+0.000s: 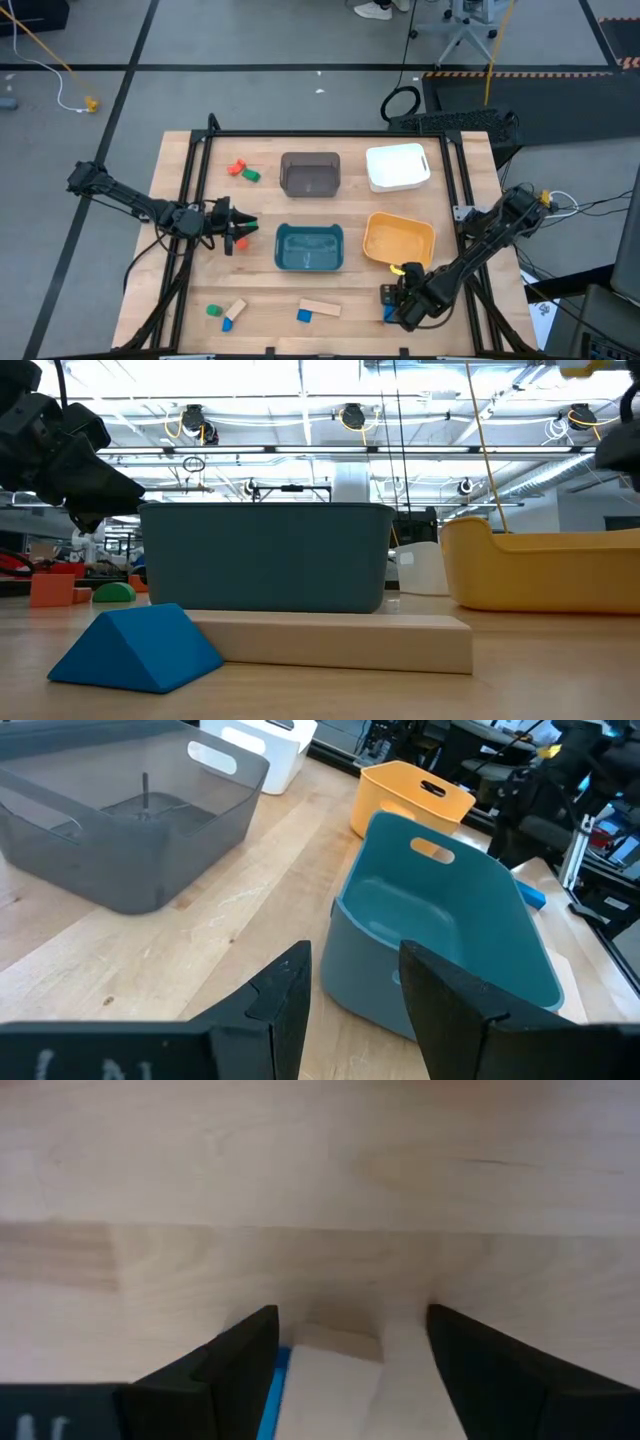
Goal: Sort & place blocks by color
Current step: Put the right brown block into the white bin
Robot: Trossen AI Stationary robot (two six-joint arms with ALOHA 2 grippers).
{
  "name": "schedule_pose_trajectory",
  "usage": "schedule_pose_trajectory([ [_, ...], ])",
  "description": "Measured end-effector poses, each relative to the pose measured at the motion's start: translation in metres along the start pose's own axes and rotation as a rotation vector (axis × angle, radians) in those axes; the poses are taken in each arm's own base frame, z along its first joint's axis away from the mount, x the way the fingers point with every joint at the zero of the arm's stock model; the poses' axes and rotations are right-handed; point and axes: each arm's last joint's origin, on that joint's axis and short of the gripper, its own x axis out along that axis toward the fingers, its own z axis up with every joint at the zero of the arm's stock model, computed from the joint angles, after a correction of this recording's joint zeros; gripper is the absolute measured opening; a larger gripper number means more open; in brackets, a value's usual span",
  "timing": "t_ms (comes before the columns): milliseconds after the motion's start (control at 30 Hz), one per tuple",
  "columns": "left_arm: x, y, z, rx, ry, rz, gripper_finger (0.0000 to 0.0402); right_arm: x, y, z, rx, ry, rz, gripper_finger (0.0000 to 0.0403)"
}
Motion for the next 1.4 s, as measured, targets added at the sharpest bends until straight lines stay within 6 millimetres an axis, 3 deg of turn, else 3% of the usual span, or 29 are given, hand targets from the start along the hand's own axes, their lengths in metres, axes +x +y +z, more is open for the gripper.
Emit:
schedule_pose_trajectory([
  [367, 0.000, 0.000, 0.000, -0.001, -0.001, -0.001, 0.0154, 0.002, 0.001, -0.002, 0.014, 0.069, -0.045, 0.0249],
  [900, 0.000, 0.000, 0.000, -0.001, -0.002, -0.001, 0.0154, -0.002, -0.023, -0.022, -0.110, 0.181, -0.168, 0.0249],
  [1000, 0.000, 0.000, 0.000, -0.001, -0.002, -0.001, 0.0154, -0.011, -0.028, -0.017, -0.219, 0.172, -0.180, 0.0249],
  [1167, 0.000, 0.000, 0.000, -0.001, -0.002, -0.001, 0.0154, -0.032, -0.036, -0.008, -0.581, 0.139, -0.122, 0.0249],
  [1267, 0.000, 0.000, 0.000, -0.001, -0.002, -0.001, 0.0154, -0.042, -0.037, -0.014, -0.717, 0.133, 0.014, 0.0249],
  [1400, 0.000, 0.000, 0.000, -0.001, -0.002, -0.001, 0.0154, -0.039, -0.038, -0.032, -0.872, 0.186, 0.130, 0.0249],
])
